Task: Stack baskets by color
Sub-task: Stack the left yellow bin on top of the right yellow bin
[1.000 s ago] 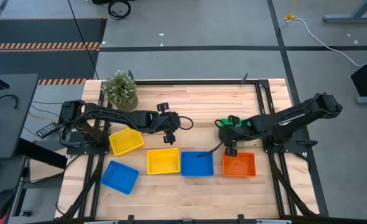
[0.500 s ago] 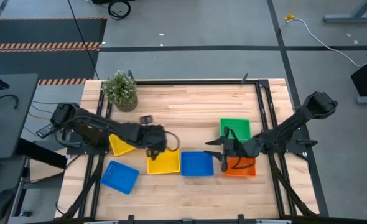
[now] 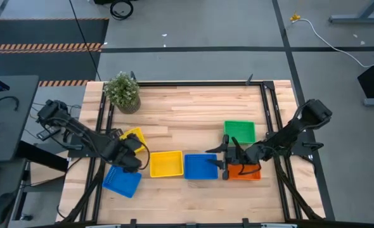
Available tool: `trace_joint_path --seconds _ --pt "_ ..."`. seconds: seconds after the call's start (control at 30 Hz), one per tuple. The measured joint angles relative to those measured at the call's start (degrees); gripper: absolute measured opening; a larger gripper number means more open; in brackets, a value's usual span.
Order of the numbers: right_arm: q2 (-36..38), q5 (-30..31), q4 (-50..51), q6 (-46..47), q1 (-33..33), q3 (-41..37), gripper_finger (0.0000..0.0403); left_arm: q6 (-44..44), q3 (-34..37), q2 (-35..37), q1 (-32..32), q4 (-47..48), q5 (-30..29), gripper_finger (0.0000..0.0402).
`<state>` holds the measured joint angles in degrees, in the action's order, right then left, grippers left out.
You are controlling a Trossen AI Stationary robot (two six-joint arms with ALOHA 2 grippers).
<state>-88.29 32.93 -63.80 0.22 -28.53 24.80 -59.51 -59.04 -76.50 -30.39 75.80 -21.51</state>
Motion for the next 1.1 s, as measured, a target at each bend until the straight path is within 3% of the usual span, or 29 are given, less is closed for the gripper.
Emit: trace_joint_path --seconds 0.13,0.37,0.53,1.1 --pt "-2.19 -1.06 -2.78 1.58 -2.15 0.33 0.0158 -0.92 7.0 0.84 0.3 -6.43 -0.17 0.0107" --pt "-6.16 -1.05 -4.67 5.99 -6.49 1.46 0.0158 7.14 15.58 1.15 5.23 -27.88 4.7 0.0197" --pt "-9.91 -0.41 -4.78 7.78 -9.17 4.34 0.0158 9.26 16.72 0.62 7.45 -29.3 3.74 0.0229" --pt "-17.61 -0.97 -5.17 5.08 -15.61 13.13 0.0158 16.67 16.8 -4.84 7.67 -25.91 4.23 0.014"
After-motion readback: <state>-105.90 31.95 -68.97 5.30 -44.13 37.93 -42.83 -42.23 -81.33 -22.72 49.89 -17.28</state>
